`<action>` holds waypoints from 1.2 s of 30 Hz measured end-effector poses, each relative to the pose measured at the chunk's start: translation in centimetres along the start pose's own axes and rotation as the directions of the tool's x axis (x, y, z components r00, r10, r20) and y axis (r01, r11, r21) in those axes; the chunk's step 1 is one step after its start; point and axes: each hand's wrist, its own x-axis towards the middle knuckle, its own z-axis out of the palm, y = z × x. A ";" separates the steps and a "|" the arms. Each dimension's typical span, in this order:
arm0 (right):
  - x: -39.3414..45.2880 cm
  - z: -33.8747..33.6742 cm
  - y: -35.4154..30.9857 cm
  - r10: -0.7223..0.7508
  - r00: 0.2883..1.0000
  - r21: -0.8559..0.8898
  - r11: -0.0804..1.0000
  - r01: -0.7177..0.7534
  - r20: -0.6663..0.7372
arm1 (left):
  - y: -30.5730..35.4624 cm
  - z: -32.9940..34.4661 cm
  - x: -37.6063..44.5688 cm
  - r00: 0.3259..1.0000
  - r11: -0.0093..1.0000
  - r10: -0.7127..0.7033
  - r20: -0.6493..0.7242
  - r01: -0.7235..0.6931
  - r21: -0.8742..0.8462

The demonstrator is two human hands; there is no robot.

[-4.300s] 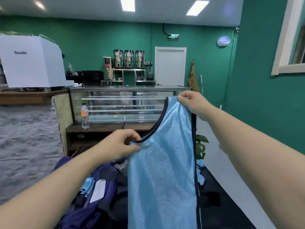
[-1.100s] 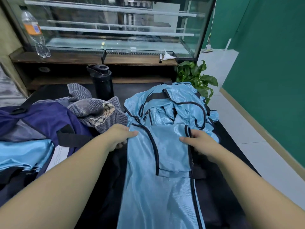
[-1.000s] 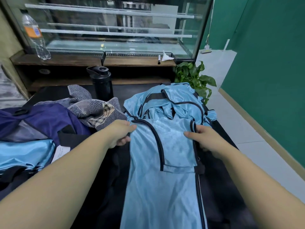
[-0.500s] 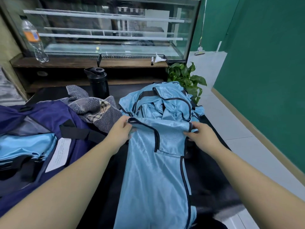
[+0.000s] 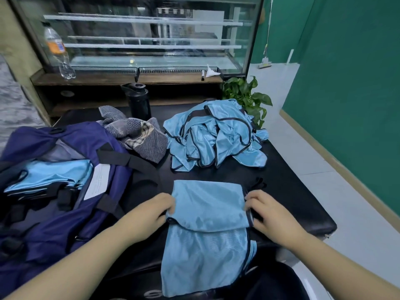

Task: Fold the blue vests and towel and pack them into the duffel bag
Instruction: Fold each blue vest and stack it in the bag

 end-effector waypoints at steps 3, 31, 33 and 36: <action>-0.9 1.0 0.0 -0.040 0.997 -0.086 0.995 0.045 0.059 | 0.2 0.4 -0.3 0.997 0.996 -0.017 0.071 0.011 0.083; 12.1 -2.0 2.6 0.498 0.463 -0.282 0.842 -0.459 0.733 | -0.6 -0.5 11.9 0.852 0.917 -0.381 0.359 0.298 0.265; 12.4 -1.6 2.8 0.526 0.464 -0.332 0.836 -0.437 0.713 | -0.8 -1.0 12.0 0.883 0.944 -0.330 0.335 0.296 0.149; 12.9 -1.6 2.8 0.531 0.537 -0.319 0.839 -0.441 0.655 | -1.1 -1.8 12.2 0.918 0.948 -0.317 0.238 0.312 0.058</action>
